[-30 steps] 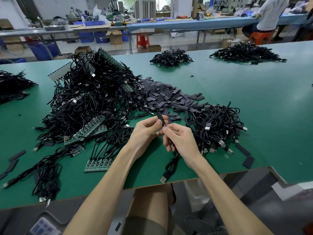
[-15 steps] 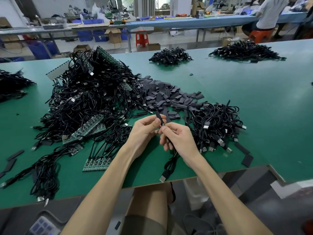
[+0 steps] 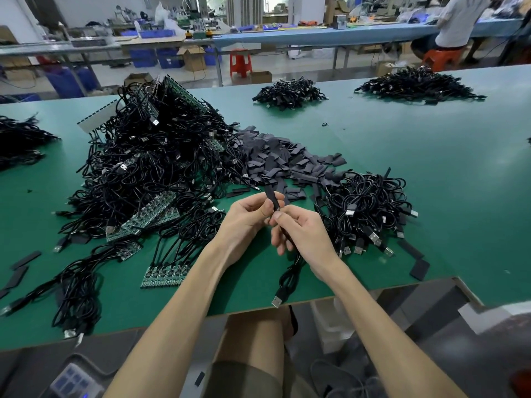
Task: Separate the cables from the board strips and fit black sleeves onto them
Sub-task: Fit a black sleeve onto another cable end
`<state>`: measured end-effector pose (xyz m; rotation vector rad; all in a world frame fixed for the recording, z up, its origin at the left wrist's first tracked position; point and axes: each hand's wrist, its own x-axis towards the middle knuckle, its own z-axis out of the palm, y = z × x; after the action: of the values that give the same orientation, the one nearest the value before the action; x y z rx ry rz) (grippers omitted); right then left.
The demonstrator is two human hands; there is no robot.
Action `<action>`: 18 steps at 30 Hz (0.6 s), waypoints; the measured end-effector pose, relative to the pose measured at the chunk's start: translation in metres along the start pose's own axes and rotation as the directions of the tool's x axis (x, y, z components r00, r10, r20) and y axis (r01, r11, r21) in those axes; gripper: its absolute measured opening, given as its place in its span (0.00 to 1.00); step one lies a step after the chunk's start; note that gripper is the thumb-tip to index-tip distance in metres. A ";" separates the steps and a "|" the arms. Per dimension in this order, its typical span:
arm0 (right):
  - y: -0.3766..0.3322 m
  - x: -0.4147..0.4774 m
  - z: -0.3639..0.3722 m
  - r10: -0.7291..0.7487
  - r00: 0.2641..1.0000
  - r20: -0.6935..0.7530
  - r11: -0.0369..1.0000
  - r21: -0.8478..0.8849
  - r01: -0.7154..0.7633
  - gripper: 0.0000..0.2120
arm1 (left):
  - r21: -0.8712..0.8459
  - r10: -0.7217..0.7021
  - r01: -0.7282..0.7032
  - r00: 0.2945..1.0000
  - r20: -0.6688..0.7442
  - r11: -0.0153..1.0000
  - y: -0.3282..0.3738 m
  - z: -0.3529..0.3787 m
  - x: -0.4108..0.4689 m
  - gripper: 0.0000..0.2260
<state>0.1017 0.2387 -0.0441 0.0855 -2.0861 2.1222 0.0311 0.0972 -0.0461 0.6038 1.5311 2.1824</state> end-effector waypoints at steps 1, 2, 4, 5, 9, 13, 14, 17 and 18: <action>-0.001 0.000 0.000 0.003 1.000 -0.001 1.000 0.002 -0.003 0.13 | -0.014 -0.003 0.003 1.000 -0.009 1.000 0.000 0.001 0.000 0.21; -0.001 -0.001 0.000 0.005 1.000 -0.001 1.000 0.006 -0.005 0.14 | -0.026 -0.004 0.004 1.000 -0.017 1.000 0.001 0.001 0.000 0.22; -0.002 -0.001 -0.001 -0.003 1.000 -0.003 1.000 0.012 0.003 0.15 | -0.030 -0.007 0.007 1.000 -0.023 1.000 0.001 0.002 0.001 0.22; -0.002 -0.001 -0.001 -0.008 1.000 -0.006 1.000 0.013 0.008 0.14 | -0.026 -0.013 0.012 0.999 -0.032 1.000 0.002 0.002 0.001 0.22; -0.002 -0.001 -0.001 -0.019 0.998 -0.055 0.999 0.039 0.021 0.13 | -0.019 -0.010 0.009 1.000 -0.028 1.000 0.005 0.005 0.000 0.22; -0.003 -0.001 -0.001 -0.013 0.997 -0.073 0.999 0.047 0.017 0.13 | -0.027 0.009 -0.010 1.000 -0.018 1.000 0.005 0.006 -0.001 0.19; -0.003 -0.001 -0.001 -0.012 0.997 -0.070 0.999 0.047 0.015 0.13 | -0.011 0.016 -0.016 1.000 -0.014 1.000 0.005 0.005 -0.001 0.20; -0.004 -0.002 0.000 -0.008 0.998 -0.066 0.998 0.055 0.012 0.14 | 0.024 0.031 -0.031 0.999 -0.010 0.999 0.004 0.004 -0.001 0.22; -0.004 -0.002 -0.001 -0.008 0.998 -0.066 0.998 0.054 0.012 0.14 | 0.022 0.031 -0.031 0.999 -0.013 0.999 0.003 0.004 -0.001 0.22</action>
<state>0.1043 0.2396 -0.0403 0.0327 -1.9878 2.1467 0.0338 0.0991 -0.0417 0.6253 1.5638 2.1993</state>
